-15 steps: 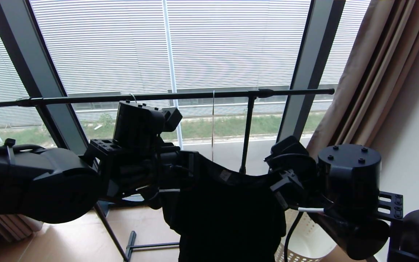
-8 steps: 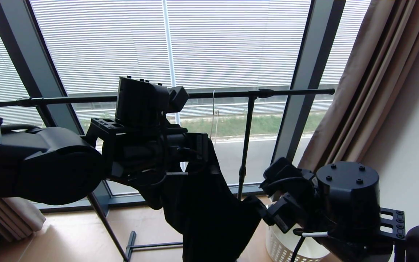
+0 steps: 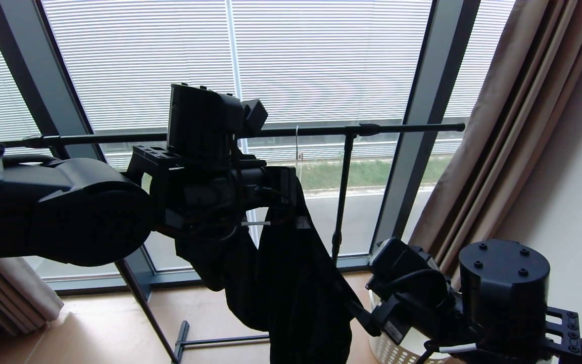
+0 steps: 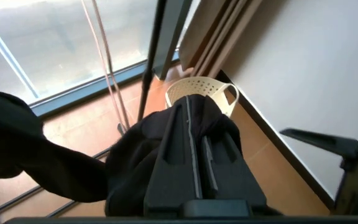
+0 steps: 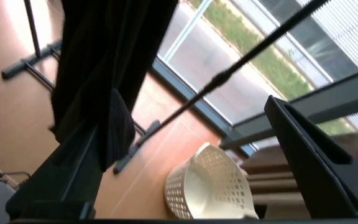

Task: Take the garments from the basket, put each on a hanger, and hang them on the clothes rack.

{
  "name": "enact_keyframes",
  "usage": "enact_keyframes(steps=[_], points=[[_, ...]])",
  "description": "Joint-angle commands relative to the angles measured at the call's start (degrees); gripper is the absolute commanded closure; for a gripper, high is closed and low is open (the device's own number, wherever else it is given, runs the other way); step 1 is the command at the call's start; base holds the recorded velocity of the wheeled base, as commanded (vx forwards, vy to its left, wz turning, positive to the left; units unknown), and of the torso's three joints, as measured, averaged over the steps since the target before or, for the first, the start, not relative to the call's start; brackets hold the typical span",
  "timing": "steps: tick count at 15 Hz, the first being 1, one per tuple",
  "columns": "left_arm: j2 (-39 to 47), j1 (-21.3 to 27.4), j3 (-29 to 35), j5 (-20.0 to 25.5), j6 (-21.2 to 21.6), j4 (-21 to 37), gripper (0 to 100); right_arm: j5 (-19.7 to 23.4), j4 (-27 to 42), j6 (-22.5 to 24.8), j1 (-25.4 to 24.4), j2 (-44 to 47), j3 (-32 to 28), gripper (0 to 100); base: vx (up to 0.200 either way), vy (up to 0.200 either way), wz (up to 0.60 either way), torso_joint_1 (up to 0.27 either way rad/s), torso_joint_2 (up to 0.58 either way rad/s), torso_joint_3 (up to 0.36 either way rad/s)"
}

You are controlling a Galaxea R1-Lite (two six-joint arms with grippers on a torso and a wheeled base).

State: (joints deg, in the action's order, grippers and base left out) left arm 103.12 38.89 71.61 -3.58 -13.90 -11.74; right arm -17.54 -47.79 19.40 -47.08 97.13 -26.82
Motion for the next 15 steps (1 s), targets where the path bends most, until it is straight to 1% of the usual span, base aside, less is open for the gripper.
enact_keyframes(steps=[1,3,5,6,8,10,12,15], points=[[0.6,0.8,0.6,-0.1,0.1,0.0,100,1.7,-3.5,0.2,0.0,0.7,1.9,0,0.000,0.000,0.00,0.000,0.00,0.000],[0.6,1.1,1.3,-0.2,0.2,0.0,100,5.9,-5.0,0.3,0.0,0.2,3.2,0,0.000,0.000,0.00,0.000,0.00,0.000],[0.7,0.9,2.2,-0.3,0.2,0.0,100,9.1,-5.5,0.1,0.3,-0.2,3.2,0,0.000,0.000,0.00,0.000,0.00,0.000],[0.8,0.8,2.7,-0.5,0.2,0.0,100,9.6,-6.7,0.2,0.6,-0.1,3.4,0,0.000,0.000,0.00,0.000,0.00,0.000],[1.3,0.3,3.7,-3.4,0.2,0.0,100,10.6,-8.9,0.2,2.1,0.0,4.1,0,0.000,0.000,0.00,0.000,0.00,0.000],[2.1,-2.6,3.9,-4.5,1.5,0.0,100,13.8,-11.3,-0.1,3.0,0.0,3.7,0,0.000,0.000,0.00,0.000,0.00,0.000],[2.2,-2.3,3.0,-4.6,1.5,-0.1,100,13.9,-12.7,-1.0,3.1,0.1,3.4,0,0.000,0.000,0.00,0.000,0.00,0.000],[2.3,-1.7,3.0,-4.8,2.5,-0.1,100,13.9,-14.8,-4.4,3.0,0.2,2.4,0,0.000,0.000,0.00,0.000,0.00,0.000]])
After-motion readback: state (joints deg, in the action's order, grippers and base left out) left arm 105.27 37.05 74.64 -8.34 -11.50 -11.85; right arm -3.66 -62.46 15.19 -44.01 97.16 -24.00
